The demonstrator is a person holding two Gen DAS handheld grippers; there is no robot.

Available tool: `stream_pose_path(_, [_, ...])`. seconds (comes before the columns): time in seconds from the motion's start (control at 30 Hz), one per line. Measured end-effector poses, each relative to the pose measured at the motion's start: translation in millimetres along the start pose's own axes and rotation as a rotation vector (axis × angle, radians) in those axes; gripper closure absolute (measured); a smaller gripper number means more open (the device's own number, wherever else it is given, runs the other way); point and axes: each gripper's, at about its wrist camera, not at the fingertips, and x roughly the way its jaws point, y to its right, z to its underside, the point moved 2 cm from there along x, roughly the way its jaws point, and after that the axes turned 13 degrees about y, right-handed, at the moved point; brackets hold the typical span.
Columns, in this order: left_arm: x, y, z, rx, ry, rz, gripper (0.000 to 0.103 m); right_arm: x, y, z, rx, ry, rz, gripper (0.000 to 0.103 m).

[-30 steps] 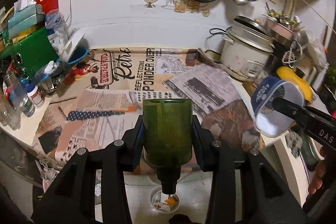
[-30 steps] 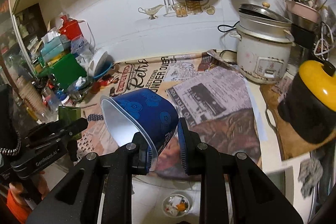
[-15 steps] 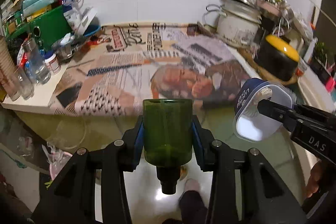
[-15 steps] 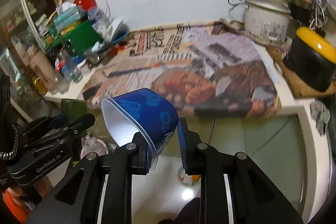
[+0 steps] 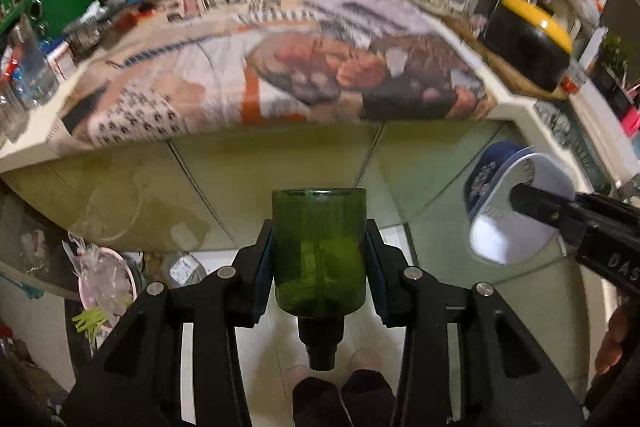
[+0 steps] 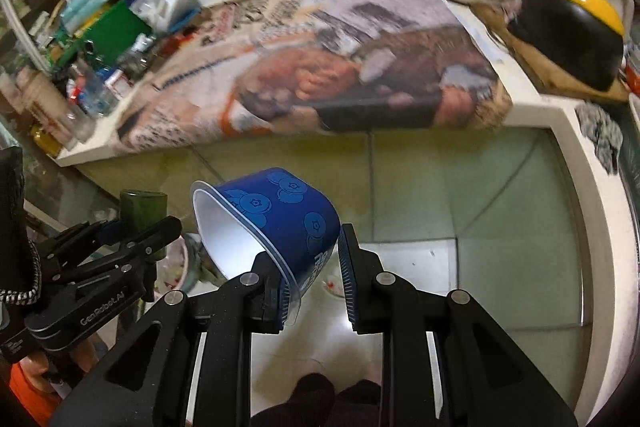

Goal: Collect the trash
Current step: 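Lift the blue cup and green bottle off the counter down over the bucket, then open both tools over the white bucket, dropping cup and bottle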

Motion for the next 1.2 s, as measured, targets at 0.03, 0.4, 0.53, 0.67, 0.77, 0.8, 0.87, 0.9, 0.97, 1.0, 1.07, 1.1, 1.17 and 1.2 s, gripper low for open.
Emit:
stream_pose_path(0.03, [13, 4, 6, -0.003, -0.016, 0.004, 0.062, 5, 6, 3, 0.002, -0.009, 0.005, 0.083])
stream_pose_path(0.4, [180, 2, 107, -0.129, -0.154, -0.023, 0.062, 124, 78, 74, 0.009, -0.120, 0.040, 0.083])
stream_pose_path(0.53, [246, -8, 152, -0.161, -0.188, -0.039, 0.062, 183, 97, 114, 0.014, -0.157, 0.040, 0.083])
stream_pose_path(0.67, [304, -19, 188, -0.205, -0.217, -0.028, 0.062, 230, 108, 146, 0.017, -0.178, 0.048, 0.083])
stream_pose_path(0.77, [340, -24, 210, -0.200, -0.231, -0.032, 0.062, 263, 118, 168, 0.027, -0.198, 0.054, 0.083])
stream_pose_path(0.8, [349, -26, 214, -0.199, -0.234, -0.031, 0.062, 273, 120, 175, 0.034, -0.206, 0.051, 0.083])
stream_pose_path(0.87, [365, -28, 224, -0.203, -0.240, -0.022, 0.062, 289, 122, 185, 0.040, -0.221, 0.048, 0.083])
stream_pose_path(0.9, [373, -30, 230, -0.205, -0.245, -0.017, 0.062, 297, 122, 190, 0.040, -0.226, 0.046, 0.083])
stream_pose_path(0.97, [384, -34, 236, -0.208, -0.255, -0.016, 0.062, 311, 122, 198, 0.038, -0.238, 0.041, 0.083])
stream_pose_path(1.0, [388, -36, 240, -0.208, -0.265, -0.014, 0.062, 316, 121, 201, 0.040, -0.247, 0.036, 0.083])
stream_pose_path(1.07, [396, -39, 247, -0.204, -0.286, -0.024, 0.062, 331, 118, 204, 0.036, -0.270, 0.016, 0.083])
stream_pose_path(1.1, [398, -39, 248, -0.201, -0.293, -0.027, 0.062, 335, 115, 205, 0.032, -0.276, 0.011, 0.082])
stream_pose_path(1.17, [397, -44, 254, -0.197, -0.303, -0.029, 0.062, 345, 108, 207, 0.022, -0.283, -0.006, 0.082])
stream_pose_path(1.2, [396, -45, 255, -0.199, -0.304, -0.032, 0.062, 351, 108, 207, 0.020, -0.289, -0.016, 0.082])
